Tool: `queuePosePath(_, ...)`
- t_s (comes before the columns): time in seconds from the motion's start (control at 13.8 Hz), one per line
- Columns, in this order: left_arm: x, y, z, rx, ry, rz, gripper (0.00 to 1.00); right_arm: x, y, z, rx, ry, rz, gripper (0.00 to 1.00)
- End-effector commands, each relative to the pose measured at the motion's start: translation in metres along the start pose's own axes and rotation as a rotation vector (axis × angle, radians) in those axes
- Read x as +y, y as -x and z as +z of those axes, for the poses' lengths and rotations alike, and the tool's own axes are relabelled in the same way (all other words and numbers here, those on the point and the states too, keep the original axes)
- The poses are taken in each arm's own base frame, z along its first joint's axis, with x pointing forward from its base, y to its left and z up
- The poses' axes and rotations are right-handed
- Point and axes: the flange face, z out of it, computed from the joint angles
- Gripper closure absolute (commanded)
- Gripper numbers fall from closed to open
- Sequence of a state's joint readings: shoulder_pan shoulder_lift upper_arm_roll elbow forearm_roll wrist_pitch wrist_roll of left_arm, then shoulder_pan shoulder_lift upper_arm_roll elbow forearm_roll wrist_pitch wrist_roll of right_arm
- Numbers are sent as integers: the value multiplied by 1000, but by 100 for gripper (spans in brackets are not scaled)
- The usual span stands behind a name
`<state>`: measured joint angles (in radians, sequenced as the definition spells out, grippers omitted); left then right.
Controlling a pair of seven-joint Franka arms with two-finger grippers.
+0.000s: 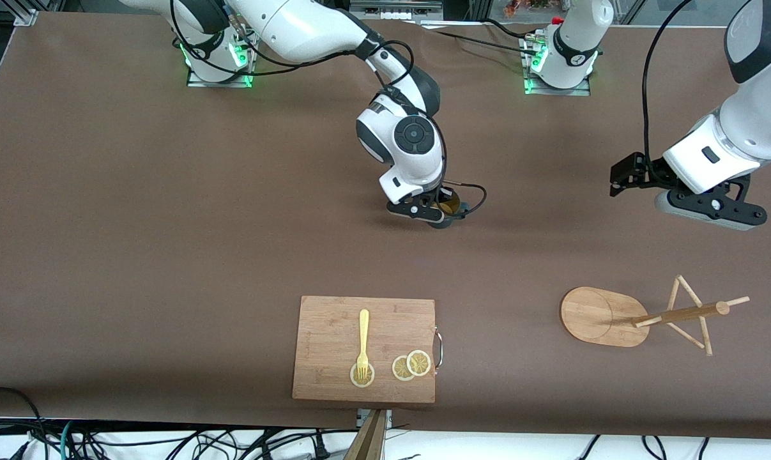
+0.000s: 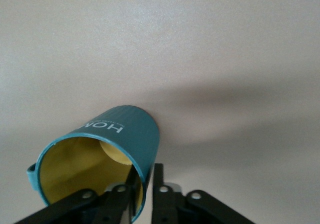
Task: Pass cup and hang on rack
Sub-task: 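Carry the mug to mid-table with the right gripper and set it down, then release the mug and withdraw the right gripper while the left gripper approaches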
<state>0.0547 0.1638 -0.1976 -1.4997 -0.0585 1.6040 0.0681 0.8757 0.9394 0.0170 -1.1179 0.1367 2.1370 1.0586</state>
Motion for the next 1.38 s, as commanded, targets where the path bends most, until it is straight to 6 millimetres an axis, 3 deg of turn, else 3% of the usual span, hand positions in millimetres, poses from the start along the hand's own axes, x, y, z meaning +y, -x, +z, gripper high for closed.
queuePosePath(0.0, 5, 11, 12, -113, 114, 23, 0, -6, -2, -12, -9, -19, 14, 57)
queuePosePath(0.07, 8, 14, 16, -147, 127, 45, 0, -5, -2, -24, -14, -13, 12, 49)
queuePosePath(0.15, 12, 14, 18, -156, 135, 132, 0, -4, -2, -38, -21, -2, 10, 48)
queuePosePath(0.22, 12, 15, 21, -158, 146, 237, 0, 0, -9, -65, -40, -8, 21, 42)
queuePosePath(0.29, 11, 15, 28, -160, 177, 318, 0, 12, -28, -96, -59, -17, 45, 33)
queuePosePath(0.36, 8, 14, 36, -157, 228, 379, 0, 26, -46, -127, -64, -25, 36, 9)
queuePosePath(0.44, -4, 13, 46, -154, 266, 435, 0, 43, -61, -155, -75, -12, 23, 0)
queuePosePath(0.65, -23, 5, 80, -108, 366, 608, 0, 114, -132, -214, -88, 7, 119, 0)
queuePosePath(0.8, -22, 7, 110, -73, 437, 691, 0, 163, -158, -251, -83, -2, 53, 0)
queuePosePath(1.02, -20, 12, 170, 24, 514, 784, 0, 254, -171, -311, -77, 26, 21, 0)
queuePosePath(1.24, -13, 12, 203, 141, 529, 921, 0, 347, -161, -362, -82, 21, -25, 0)
queuePosePath(1.31, -13, 12, 216, 174, 544, 986, 0, 367, -156, -375, -78, 11, -31, 0)
